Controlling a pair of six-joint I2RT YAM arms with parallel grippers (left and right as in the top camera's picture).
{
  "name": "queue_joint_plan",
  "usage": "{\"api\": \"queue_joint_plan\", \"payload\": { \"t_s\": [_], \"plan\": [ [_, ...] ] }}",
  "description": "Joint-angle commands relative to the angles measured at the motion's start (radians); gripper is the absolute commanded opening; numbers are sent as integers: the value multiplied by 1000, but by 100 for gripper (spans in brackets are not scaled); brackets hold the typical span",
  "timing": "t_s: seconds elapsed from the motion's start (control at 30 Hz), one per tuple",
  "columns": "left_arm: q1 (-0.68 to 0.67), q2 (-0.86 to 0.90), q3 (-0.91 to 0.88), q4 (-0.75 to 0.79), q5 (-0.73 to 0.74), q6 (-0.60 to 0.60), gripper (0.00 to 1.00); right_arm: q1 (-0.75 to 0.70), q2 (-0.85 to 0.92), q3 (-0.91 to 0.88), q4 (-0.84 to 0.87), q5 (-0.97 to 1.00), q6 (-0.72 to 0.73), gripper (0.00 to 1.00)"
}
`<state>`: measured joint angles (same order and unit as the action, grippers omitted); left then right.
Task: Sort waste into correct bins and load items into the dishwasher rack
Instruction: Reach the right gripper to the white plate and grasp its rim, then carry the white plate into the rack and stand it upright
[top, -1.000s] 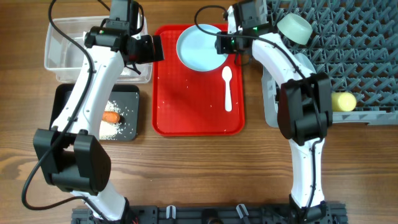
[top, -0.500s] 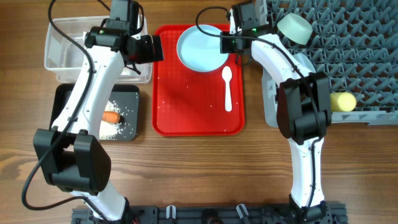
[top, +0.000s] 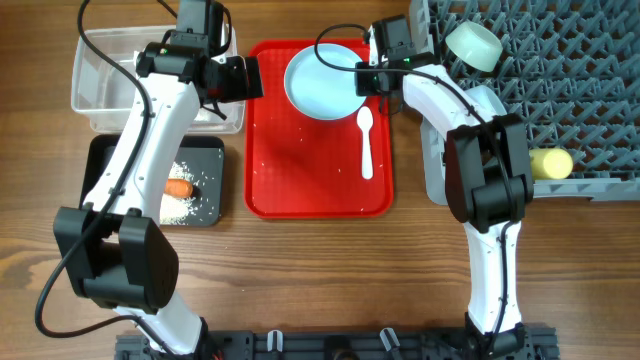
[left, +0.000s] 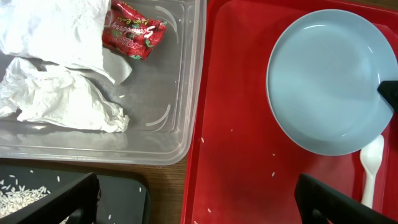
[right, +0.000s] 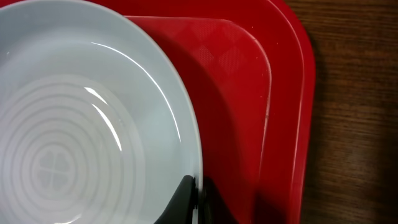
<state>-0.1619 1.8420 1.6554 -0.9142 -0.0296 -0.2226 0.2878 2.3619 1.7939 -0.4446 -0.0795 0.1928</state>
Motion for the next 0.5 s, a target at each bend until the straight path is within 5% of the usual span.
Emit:
{"api": "queue_joint_plan", "payload": {
  "t_s": [0.0, 0.47],
  "plan": [
    [1, -2, 6, 0, -13, 6, 100, -6, 14, -3, -24, 17, -1, 4],
    [1, -2, 6, 0, -13, 6, 100, -34, -241, 14, -31, 92, 16, 4]
  ]
}}
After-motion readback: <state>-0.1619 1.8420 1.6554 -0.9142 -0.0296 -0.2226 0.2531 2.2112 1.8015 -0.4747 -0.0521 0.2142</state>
